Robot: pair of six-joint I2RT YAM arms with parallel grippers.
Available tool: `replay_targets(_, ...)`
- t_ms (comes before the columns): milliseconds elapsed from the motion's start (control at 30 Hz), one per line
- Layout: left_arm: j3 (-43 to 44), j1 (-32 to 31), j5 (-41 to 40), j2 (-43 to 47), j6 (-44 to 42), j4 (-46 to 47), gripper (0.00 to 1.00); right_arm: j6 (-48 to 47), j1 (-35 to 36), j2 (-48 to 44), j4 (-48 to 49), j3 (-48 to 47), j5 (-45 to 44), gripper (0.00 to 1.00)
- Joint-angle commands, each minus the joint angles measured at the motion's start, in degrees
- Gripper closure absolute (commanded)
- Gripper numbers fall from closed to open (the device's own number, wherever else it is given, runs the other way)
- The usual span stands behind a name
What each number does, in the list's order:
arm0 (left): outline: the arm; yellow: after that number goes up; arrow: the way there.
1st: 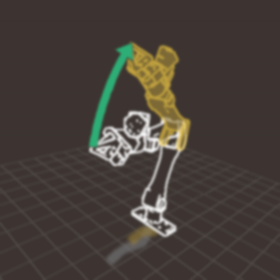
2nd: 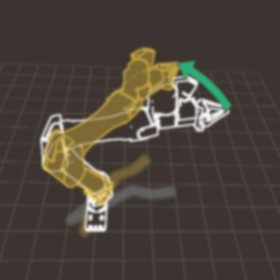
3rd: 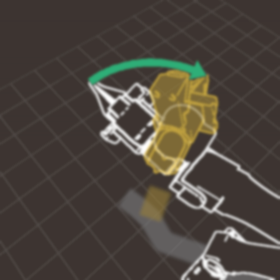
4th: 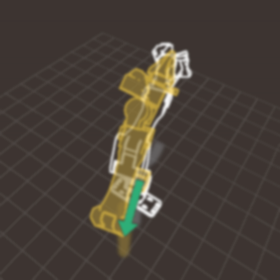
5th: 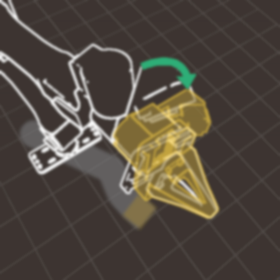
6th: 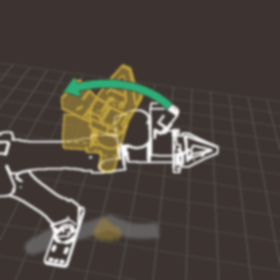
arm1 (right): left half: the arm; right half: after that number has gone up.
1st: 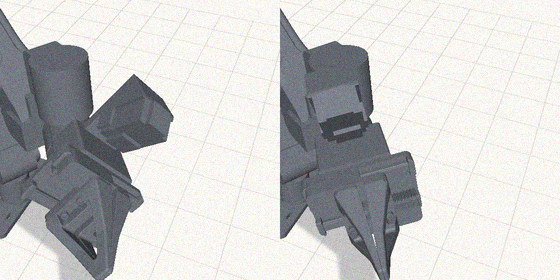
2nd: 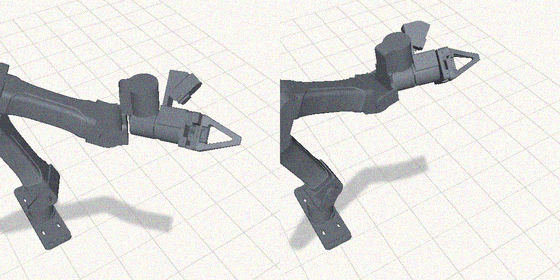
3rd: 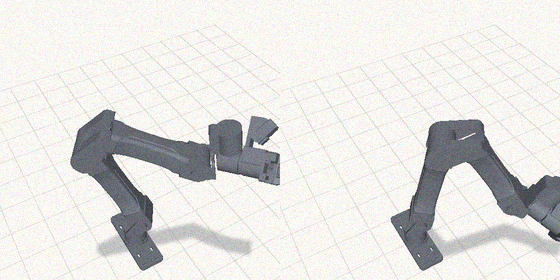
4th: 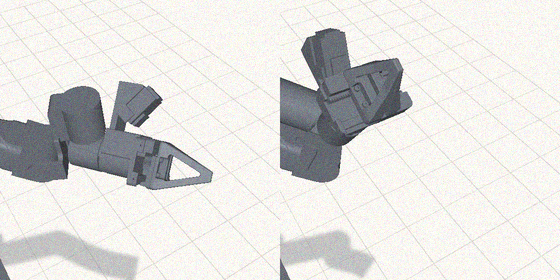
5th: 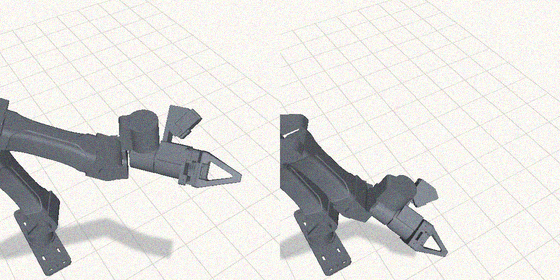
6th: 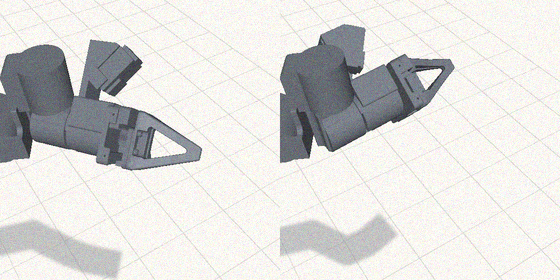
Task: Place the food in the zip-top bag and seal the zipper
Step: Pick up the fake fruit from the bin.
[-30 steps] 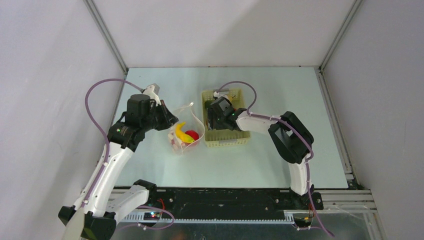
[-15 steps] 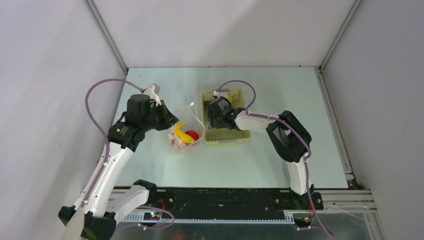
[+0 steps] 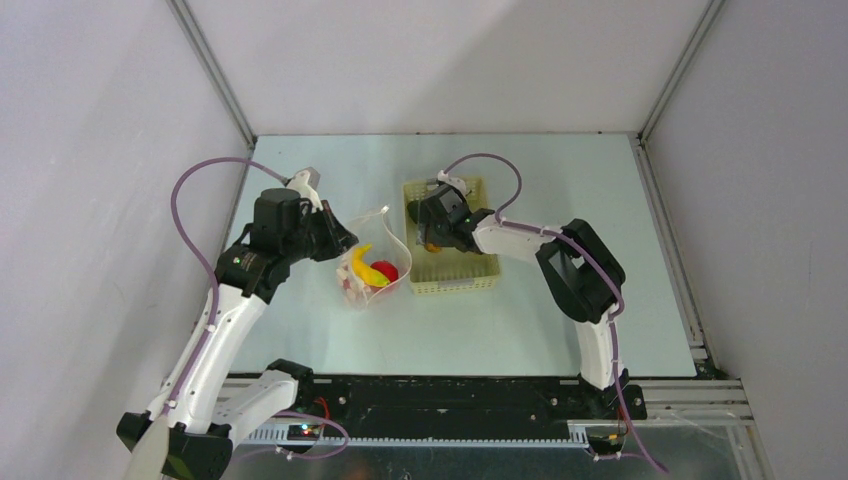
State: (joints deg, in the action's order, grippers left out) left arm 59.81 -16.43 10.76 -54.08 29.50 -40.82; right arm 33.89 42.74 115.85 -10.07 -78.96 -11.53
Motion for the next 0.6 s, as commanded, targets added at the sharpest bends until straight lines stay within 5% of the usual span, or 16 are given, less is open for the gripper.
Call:
replay_targets(0,2.0,0.5,1.2,0.8,-0.7,2.3,1.00,3.2,-0.2,-0.4,0.2,-5.2,-2.6,0.25)
replay_targets(567,2.0,0.7,1.9,1.0,-0.8,2.5,1.00,2.7,0.4,3.7,-3.7,-8.4,-6.8,0.22)
